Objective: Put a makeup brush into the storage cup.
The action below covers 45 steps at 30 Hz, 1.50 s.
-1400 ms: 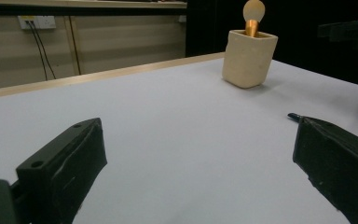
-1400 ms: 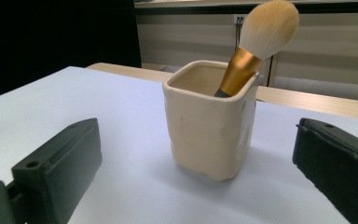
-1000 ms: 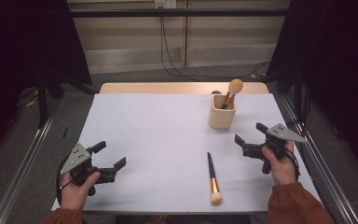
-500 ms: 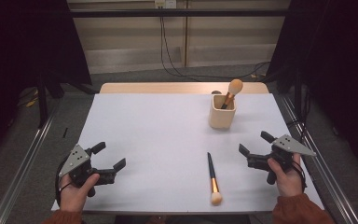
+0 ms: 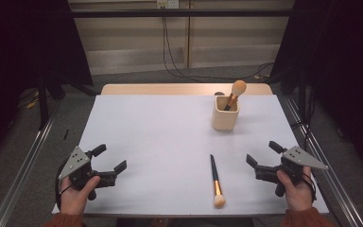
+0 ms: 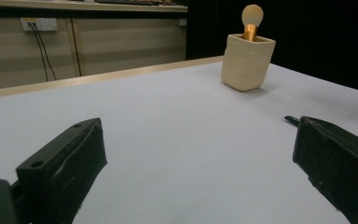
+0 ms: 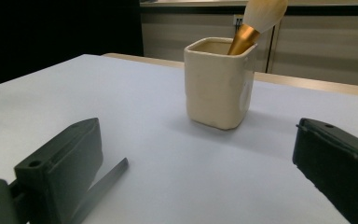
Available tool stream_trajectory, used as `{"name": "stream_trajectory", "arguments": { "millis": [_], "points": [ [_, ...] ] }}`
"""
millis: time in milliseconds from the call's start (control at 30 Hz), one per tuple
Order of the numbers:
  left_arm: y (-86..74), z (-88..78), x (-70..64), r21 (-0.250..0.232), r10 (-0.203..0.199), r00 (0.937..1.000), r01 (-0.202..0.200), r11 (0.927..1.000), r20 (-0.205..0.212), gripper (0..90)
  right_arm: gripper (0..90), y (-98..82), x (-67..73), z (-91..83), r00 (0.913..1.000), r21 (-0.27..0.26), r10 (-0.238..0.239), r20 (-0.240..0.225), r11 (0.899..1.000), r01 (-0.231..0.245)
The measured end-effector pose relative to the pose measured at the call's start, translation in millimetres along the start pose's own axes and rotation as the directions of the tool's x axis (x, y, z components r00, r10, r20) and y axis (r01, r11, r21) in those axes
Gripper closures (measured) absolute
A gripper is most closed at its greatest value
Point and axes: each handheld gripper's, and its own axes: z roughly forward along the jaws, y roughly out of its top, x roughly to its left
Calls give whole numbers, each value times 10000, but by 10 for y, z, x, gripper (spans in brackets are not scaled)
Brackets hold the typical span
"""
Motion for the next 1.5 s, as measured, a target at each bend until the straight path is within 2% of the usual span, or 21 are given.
{"name": "stream_trajectory", "arguments": {
  "millis": [133,233,300,500,600,933,1033,1200,1500],
  "points": [
    [-7,-27,6,12,-43,9999,43,10000,-117,24,12,-23,-13,-35,10000,-4,-80,25,10000,80],
    [-5,-45,-2,-25,-53,9999,52,10000,-153,24,13,-48,-16,-58,9999,-14,102,94,9999,-102],
    [1,-36,-13,-10,-8,9999,7,10000,-137,24,12,-72,-23,-83,10000,19,-22,77,10000,22],
    [9,3,-54,110,246,9997,-246,9996,-7,24,11,-91,-47,-112,10000,-24,72,-7,10000,-72],
    [3,7,-45,99,152,9999,-151,9998,-57,24,11,-88,-51,-104,9999,-67,119,-28,9999,-119],
    [-6,13,9,98,94,10000,-94,9999,3,24,9,-51,-35,-14,9999,62,104,-102,9999,-104],
    [1,11,-6,41,20,10000,-20,10000,59,24,9,-45,-6,28,9998,163,12,-209,9999,-9],
    [11,24,-29,76,149,9999,-149,9999,67,24,7,-9,23,80,9991,183,-123,-414,9997,130],
    [33,25,-23,-6,142,9999,-142,9999,68,24,9,84,77,223,9973,385,-250,-693,9989,277]
  ]
}}
